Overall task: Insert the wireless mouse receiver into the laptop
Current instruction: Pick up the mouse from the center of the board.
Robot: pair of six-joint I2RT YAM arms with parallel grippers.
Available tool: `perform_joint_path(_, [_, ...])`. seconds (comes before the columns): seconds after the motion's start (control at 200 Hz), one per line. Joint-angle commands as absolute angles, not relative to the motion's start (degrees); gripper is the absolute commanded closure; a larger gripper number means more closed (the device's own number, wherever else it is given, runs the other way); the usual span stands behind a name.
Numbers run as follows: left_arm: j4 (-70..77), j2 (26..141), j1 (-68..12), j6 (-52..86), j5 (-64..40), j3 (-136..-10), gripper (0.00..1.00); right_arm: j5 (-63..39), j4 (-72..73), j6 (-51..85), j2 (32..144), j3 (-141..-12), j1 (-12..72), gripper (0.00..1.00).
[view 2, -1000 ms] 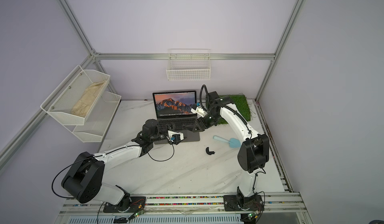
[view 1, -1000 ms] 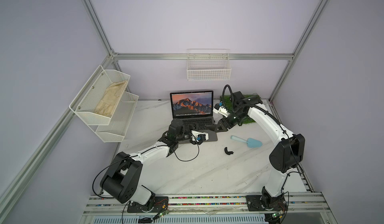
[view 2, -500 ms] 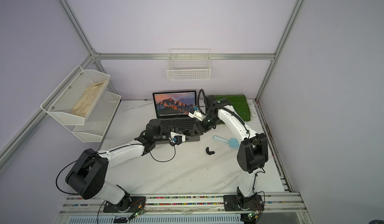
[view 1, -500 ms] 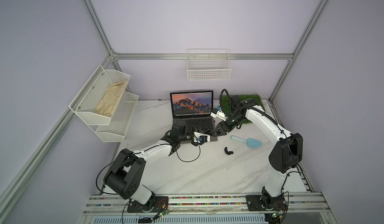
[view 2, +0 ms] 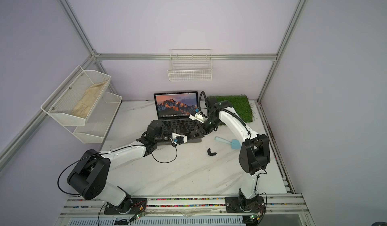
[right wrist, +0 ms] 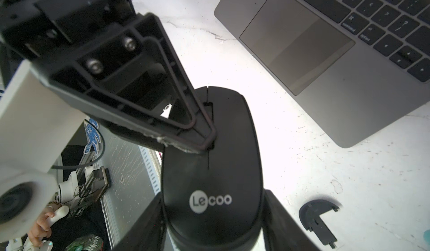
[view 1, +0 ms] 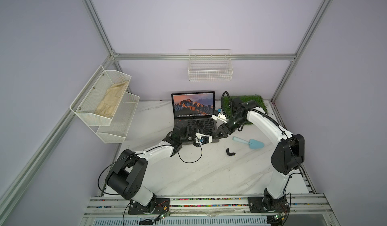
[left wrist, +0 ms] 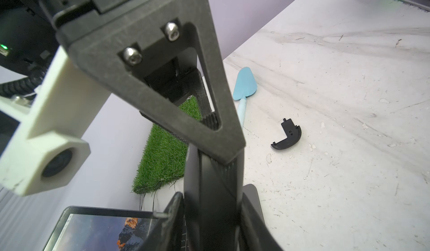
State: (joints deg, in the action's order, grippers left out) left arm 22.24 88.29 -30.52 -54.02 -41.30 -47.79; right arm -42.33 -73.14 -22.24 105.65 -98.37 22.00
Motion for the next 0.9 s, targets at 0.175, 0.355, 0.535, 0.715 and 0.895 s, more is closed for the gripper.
perform_joint_path(0.175, [26.08, 88.78, -30.85, -53.68, -39.38, -48.56, 0.62, -45.08, -71.03, -23.85, 102.48, -98.18, 22.44, 0.92])
perform_joint_path(0.355, [26.64, 88.54, -30.85, -54.15, -38.41, -47.82, 0.64, -44.99, -70.87, -23.50, 102.39, -98.27, 22.44, 0.93])
perform_joint_path(0.535, [25.58, 88.22, -30.85, -53.93, -38.23, -47.86, 0.99, -45.43, -70.54, -23.18, 102.22, -98.35, 22.47, 0.93])
perform_joint_path(0.715, [16.60, 85.60, -30.17, -45.00, -40.04, -50.68, 1.00, -44.33, -66.80, -19.46, 99.21, -96.11, 22.25, 0.52])
perform_joint_path(0.895, [2.78, 83.17, -29.78, -29.98, -35.66, -52.96, 1.00, -34.18, -45.91, -2.29, 89.09, -84.39, 21.42, 0.29])
